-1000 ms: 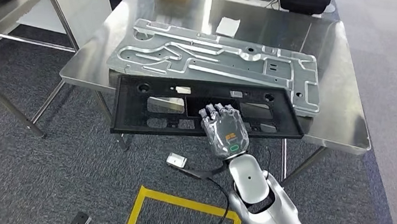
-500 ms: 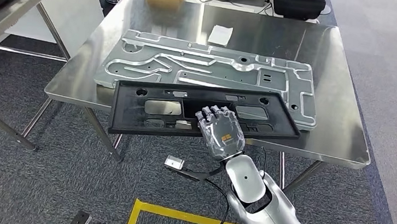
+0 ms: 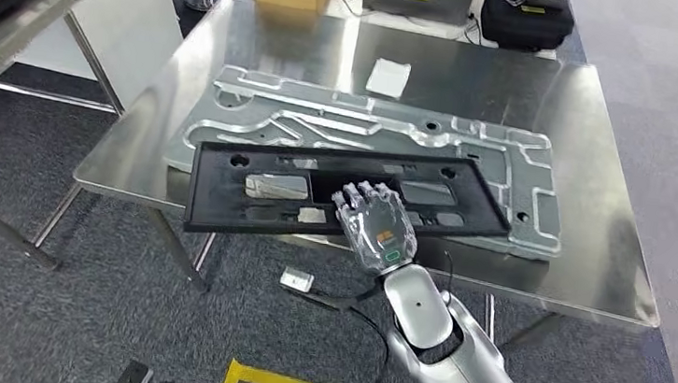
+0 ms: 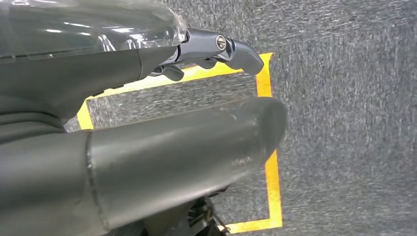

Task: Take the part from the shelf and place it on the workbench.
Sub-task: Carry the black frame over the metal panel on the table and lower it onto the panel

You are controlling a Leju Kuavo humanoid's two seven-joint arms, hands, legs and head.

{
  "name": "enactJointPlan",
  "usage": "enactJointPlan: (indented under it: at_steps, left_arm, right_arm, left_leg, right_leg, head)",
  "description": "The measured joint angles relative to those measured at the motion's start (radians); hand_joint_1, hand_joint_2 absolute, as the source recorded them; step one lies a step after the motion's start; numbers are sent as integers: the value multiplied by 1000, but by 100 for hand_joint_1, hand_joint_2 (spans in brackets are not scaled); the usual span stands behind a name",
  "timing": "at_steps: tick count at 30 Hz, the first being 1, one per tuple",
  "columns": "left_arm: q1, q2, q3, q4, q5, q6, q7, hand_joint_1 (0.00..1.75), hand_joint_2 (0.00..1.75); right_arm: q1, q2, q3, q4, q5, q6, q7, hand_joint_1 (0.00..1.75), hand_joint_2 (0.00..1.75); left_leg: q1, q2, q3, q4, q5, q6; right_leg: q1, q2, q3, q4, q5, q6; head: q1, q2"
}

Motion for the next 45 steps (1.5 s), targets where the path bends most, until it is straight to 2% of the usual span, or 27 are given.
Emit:
enactJointPlan:
  at_steps: [3, 4, 6, 8, 9, 10, 11, 13, 15, 18, 20, 21, 23, 24, 25, 26, 29, 30, 31, 35, 36, 38, 39, 40, 41, 43, 45]
  left_arm:
    - [-1, 0, -1, -2, 0, 0, 0, 0, 0]
    - [-2, 1, -2, -4, 0, 0, 0, 0, 0]
    - [-4, 1, -3, -5, 0, 0, -1, 0, 0]
    - [-3, 1, -3, -5, 0, 0, 0, 0, 0]
    - [-1, 1, -4, -5, 0, 0, 0, 0, 0]
    - [0, 1, -4, -5, 0, 0, 0, 0, 0]
    - [1, 1, -4, -5, 0, 0, 0, 0, 0]
    - [3, 1, -4, -5, 0, 0, 0, 0, 0]
    - [4, 2, -4, -5, 0, 0, 0, 0, 0]
    - [4, 1, -4, -5, 0, 0, 0, 0, 0]
    - [2, 1, -5, -5, 0, 0, 0, 0, 0]
    - [1, 0, -5, -5, 0, 0, 0, 0, 0]
    - [0, 1, -5, -6, 0, 0, 0, 0, 0]
    - [1, 1, -5, -6, 0, 0, 0, 0, 0]
    - [1, 1, -5, -6, 0, 0, 0, 0, 0]
    - [2, 1, -5, -6, 0, 0, 0, 0, 0]
    - [2, -2, -5, -5, 0, 0, 0, 0, 0]
    - [1, -3, -5, -5, 0, 0, 0, 0, 0]
    - [1, -5, -5, -5, 0, 0, 0, 0, 0]
    - [-2, -3, -5, -6, 0, 0, 0, 0, 0]
    - [-4, -1, -5, -7, 0, 0, 0, 0, 0]
    - [-6, -1, -5, -7, 0, 0, -1, 0, 0]
    - [-5, -1, -5, -7, 0, 0, 0, 0, 0]
    - [-4, -1, -5, -7, 0, 0, 0, 0, 0]
    - [-2, 0, -5, -7, 0, 0, 0, 0, 0]
    - [-2, 1, -5, -7, 0, 0, 0, 0, 0]
    - [-3, 2, -5, -7, 0, 0, 0, 0, 0]
  right_arm:
    - [-2, 0, 1, -1, 0, 0, 0, 175, 175]
    - [-3, 0, 1, -1, 0, 0, 0, 175, 175]
    - [-5, 1, 2, -1, 0, 0, 0, 175, 175]
    - [-5, 1, 4, 0, 0, 0, 0, 175, 175]
    - [-3, 1, 5, 0, 0, 0, 0, 175, 175]
    - [-2, 1, 6, 1, 0, 0, 0, 175, 175]
    - [-2, 1, 6, 2, 0, 0, 0, 175, 175]
    - [-2, 1, 6, 2, 0, 0, 0, 175, 175]
    - [-3, 1, 7, 4, 0, 0, 0, 175, 175]
    - [-5, 1, 8, 3, 0, 0, 0, 175, 175]
    - [-7, 1, 8, 2, 0, 0, 0, 175, 175]
    - [-8, 1, 8, 1, 0, 0, 0, 175, 175]
    - [-7, 0, 8, 2, 0, 0, 0, 175, 175]
    - [-6, -1, 8, 2, 0, 0, 0, 175, 175]
    - [-4, -2, 8, 2, 0, 0, 0, 175, 175]
    - [-3, -2, 8, 2, 0, 0, 0, 175, 175]
    - [-4, -2, 9, 2, 0, 0, 0, 175, 175]
    - [-4, -2, 9, 3, 0, 0, 0, 175, 175]
    - [-5, -2, 9, 2, 0, 0, 0, 175, 175]
    - [-7, -2, 9, 0, 0, 0, 1, 175, 175]
    - [-9, -1, 9, 0, 0, 0, 1, 175, 175]
    - [-10, -1, 9, 0, 0, 0, 1, 175, 175]
    - [-9, -1, 9, 1, 0, 0, 0, 175, 175]
    - [-7, -1, 10, 1, 0, 0, 0, 175, 175]
    - [-6, -1, 10, 2, 0, 0, 0, 175, 175]
    - [-6, -1, 10, 2, 0, 0, 0, 175, 175]
    - [-7, -1, 10, 3, 0, 0, 0, 175, 175]
  left_leg:
    - [0, 0, 11, 9, 1, -17]
    - [0, 1, 4, 34, 4, -22]
    - [4, 4, -48, 128, -14, -30]
    - [9, 7, -128, 238, -64, -40]
    - [11, 8, -157, 263, -84, -45]
    - [13, 8, -174, 262, -89, -48]
    - [15, 9, -174, 225, -65, -50]
    - [18, 11, -155, 101, 43, -51]
    - [15, 14, -142, 16, 116, -41]
    - [11, 11, -131, 0, 117, -15]
    - [14, 10, -110, -8, 109, -1]
    - [15, 9, -100, -11, 103, 3]
    - [14, 9, -85, -12, 89, 9]
    - [13, 8, -78, -12, 82, 9]
    - [11, 7, -69, -12, 74, 10]
    - [9, 6, -57, -12, 66, 10]
    - [3, 2, -23, -11, 39, 5]
    - [2, 1, -18, -11, 31, 0]
    - [1, 0, -14, -8, 26, -6]
    - [1, 3, -12, 28, 0, -28]
    - [3, 5, -29, 66, -22, -32]
    - [8, 7, -97, 189, -79, -41]
    - [11, 8, -132, 242, -97, -45]
    - [13, 8, -156, 268, -98, -49]
    - [15, 8, -163, 256, -75, -53]
    - [17, 9, -130, 139, 14, -55]
    - [15, 10, -97, 33, 62, -50]
  right_leg:
    - [-1, 1, 24, -22, -3, -15]
    - [-5, 0, 37, -30, -7, -20]
    - [-10, -1, 61, -38, -18, -26]
    - [-11, 0, 79, -39, -36, -29]
    - [-11, 1, 90, -39, -45, -27]
    - [-12, 2, 101, -39, -55, -26]
    - [-14, 3, 116, -38, -66, -22]
    - [-15, 3, 144, -36, -90, -14]
    - [-14, 3, 157, -34, -109, -2]
    - [-14, 3, 160, -25, -118, 16]
    - [-16, 1, 137, 31, -125, 25]
    - [-17, 0, 106, 85, -138, 29]
    - [-17, 0, 18, 208, -185, 33]
    - [-17, 0, -21, 249, -205, 34]
    - [-17, 0, -45, 259, -209, 33]
    - [-16, 0, -51, 235, -188, 29]
    - [-5, 0, -8, 48, -37, 3]
    - [0, 0, 3, 5, -6, -5]
    - [3, 1, 8, -17, 9, -10]
    - [-5, 2, 37, -36, -1, -25]
    - [-7, 1, 45, -39, -3, -29]
    - [-8, 0, 53, -39, -12, -35]
    - [-8, 1, 56, -38, -16, -35]
    - [-8, 2, 58, -36, -21, -34]
    - [-9, 3, 62, -34, -26, -32]
    - [-12, 5, 73, -28, -38, -25]
    - [-12, 5, 77, -20, -49, -16]
  head:
    - [-1, 0]
    - [-3, 0]
    - [-7, 0]
    - [-9, 0]
    - [-9, 0]
    - [-9, 0]
    - [-9, 0]
    - [-9, 0]
    - [-8, 0]
    - [-6, 0]
    - [-3, 0]
    - [-2, 0]
    - [1, 0]
    - [1, 0]
    - [1, 0]
    - [1, 0]
    - [2, 0]
    - [2, 0]
    - [3, 0]
    - [2, 0]
    - [0, 0]
    - [-3, 0]
    - [-4, 0]
    - [-4, 0]
    - [-4, 0]
    - [-4, 0]
    - [-4, 0]
